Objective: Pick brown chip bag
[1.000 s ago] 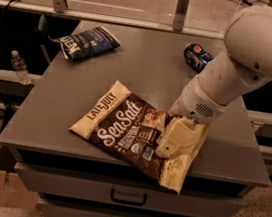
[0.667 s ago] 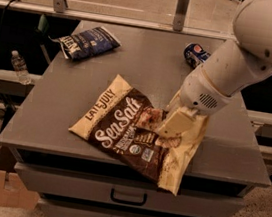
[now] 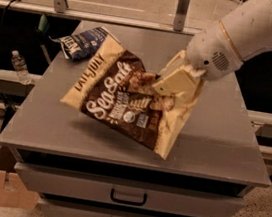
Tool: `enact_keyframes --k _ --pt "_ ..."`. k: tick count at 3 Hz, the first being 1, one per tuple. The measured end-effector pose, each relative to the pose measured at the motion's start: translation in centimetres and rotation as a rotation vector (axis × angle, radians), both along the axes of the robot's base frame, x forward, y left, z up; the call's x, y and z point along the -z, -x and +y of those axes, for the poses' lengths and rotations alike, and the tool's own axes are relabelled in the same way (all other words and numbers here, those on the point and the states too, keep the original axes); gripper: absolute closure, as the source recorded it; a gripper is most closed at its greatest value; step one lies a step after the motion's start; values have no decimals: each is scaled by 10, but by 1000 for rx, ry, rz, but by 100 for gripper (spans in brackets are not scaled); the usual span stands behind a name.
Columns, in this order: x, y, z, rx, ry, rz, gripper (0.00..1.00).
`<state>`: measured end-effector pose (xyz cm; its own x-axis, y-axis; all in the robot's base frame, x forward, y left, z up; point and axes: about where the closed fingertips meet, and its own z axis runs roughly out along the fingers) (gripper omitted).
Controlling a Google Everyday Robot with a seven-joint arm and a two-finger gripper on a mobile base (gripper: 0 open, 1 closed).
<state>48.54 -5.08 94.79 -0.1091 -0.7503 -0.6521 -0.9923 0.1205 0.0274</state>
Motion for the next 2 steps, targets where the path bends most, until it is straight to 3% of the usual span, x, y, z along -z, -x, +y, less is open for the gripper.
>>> enact_keyframes --k 1,2 --pt "-56 -13 29 -25 -209 -4 100" --pt "-55 -11 30 -27 -200 -5 100"
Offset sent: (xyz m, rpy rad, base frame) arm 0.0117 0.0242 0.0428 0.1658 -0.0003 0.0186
